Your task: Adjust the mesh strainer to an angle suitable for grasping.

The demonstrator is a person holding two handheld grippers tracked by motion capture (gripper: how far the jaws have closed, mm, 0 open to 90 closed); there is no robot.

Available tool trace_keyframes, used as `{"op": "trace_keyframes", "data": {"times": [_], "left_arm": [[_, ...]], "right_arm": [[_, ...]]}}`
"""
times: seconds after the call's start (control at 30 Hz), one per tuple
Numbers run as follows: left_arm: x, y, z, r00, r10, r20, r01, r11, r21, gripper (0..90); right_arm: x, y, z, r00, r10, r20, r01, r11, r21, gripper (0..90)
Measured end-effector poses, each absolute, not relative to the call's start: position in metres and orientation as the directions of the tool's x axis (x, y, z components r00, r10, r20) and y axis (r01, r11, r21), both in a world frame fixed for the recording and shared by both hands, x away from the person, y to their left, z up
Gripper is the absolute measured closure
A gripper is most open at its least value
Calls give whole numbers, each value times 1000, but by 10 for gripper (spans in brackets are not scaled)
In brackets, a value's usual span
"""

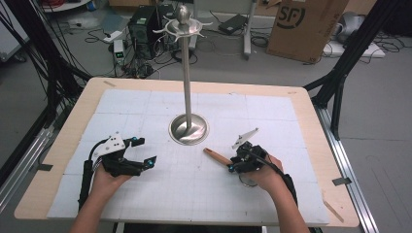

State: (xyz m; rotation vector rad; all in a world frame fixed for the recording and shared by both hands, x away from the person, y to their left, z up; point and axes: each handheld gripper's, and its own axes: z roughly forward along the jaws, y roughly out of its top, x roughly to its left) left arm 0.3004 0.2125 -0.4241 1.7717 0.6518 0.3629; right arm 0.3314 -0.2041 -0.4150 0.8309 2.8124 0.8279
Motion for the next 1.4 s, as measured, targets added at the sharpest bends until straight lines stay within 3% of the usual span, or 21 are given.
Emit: {"op": "trace_keyframes", "data": {"times": [0.2, 0.67, 1.4], "left_arm": [[300, 212, -424, 797, 598, -85, 242, -188, 952, 154], [300, 212, -424, 799, 596, -84, 240, -187, 952, 155], [300, 214, -420, 795, 603, -65, 221, -188, 957, 155]], "right_arm": [[333, -200, -420, -842, 535, 75, 500, 720, 481, 618], [330, -186, -417, -851, 525, -1, 474, 769, 430, 685], [321, -213, -380, -841, 541, -30, 376, 624, 685, 686]]}}
